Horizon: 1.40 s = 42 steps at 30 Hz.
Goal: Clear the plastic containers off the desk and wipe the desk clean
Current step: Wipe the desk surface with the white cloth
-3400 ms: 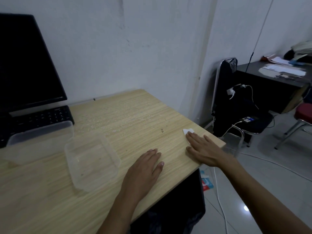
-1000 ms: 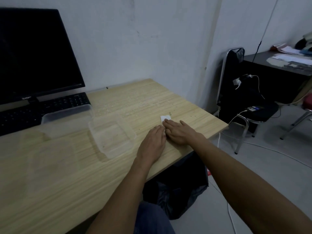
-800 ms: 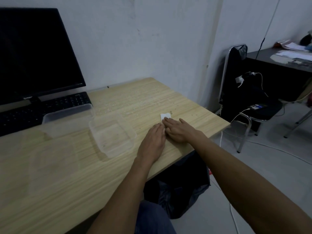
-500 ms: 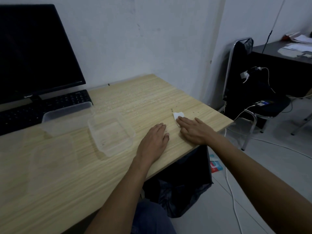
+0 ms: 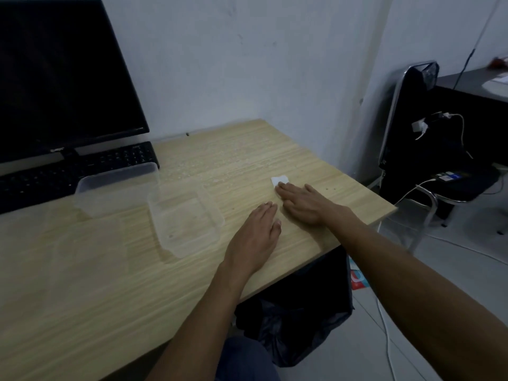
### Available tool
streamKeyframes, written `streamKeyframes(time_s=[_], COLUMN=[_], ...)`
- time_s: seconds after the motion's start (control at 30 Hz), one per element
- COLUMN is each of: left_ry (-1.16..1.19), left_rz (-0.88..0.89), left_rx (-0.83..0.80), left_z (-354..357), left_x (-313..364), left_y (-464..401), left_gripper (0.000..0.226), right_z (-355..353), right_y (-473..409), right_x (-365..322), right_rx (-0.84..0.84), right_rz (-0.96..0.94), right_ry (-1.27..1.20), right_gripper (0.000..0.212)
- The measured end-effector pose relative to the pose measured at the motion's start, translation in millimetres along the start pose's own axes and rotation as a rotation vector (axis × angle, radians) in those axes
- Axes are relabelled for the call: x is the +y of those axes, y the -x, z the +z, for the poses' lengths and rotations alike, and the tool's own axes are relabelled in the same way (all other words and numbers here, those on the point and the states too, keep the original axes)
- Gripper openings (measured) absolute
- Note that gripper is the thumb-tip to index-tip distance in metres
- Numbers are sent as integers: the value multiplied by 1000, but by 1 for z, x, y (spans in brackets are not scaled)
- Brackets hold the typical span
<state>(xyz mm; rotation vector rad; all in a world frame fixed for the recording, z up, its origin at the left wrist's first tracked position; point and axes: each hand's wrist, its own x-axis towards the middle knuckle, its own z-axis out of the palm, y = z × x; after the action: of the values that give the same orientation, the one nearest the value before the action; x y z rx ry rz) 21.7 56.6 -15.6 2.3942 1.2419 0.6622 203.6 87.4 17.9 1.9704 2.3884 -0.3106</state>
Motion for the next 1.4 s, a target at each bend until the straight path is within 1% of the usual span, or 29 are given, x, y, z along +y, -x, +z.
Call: streamKeyframes(time_s=[0.17, 0.4, 0.5, 0.57, 0.63, 0.73, 0.83, 0.9, 0.97, 1.1, 1.3, 1.4], left_ry=[52, 56, 40, 11, -23, -73, -179, -230, -218, -269, -384, -380], left_rz=[-13, -9, 8, 34, 53, 67, 99, 96, 58, 15, -76, -88], left_rx=[16, 16, 30, 38, 44, 41, 17, -10, -55, -114, -246, -241], left_z=[0, -2, -3, -3, -3, -1, 0, 0, 0, -4, 0, -1], left_x=[1, 2, 3, 2, 2, 4, 7, 8, 10, 15, 24, 24], left_y=[1, 2, 3, 3, 4, 4, 4, 3, -1, -15, -41, -32], left_gripper=[49, 48, 47, 46, 46, 48, 56, 62, 60, 63, 66, 66], right_z=[11, 10, 9, 11, 15, 19, 24, 28, 30, 32, 33, 32], right_y=[10, 15, 16, 21, 27, 38, 44, 45, 45, 45, 43, 44], right_x=[-11, -14, -11, -8, 0, 17, 23, 22, 24, 23, 25, 24], right_rx=[9, 39, 72, 123, 185, 241, 293, 340, 372, 376, 363, 364], right_rz=[-112, -129, -133, -141, -111, 16, 102, 102, 92, 86, 84, 80], right_ry=[7, -54, -114, -173, -193, -158, -136, -114, -77, -37, 4, -7], right_gripper=[53, 50, 47, 47, 48, 50, 48, 47, 51, 73, 75, 75])
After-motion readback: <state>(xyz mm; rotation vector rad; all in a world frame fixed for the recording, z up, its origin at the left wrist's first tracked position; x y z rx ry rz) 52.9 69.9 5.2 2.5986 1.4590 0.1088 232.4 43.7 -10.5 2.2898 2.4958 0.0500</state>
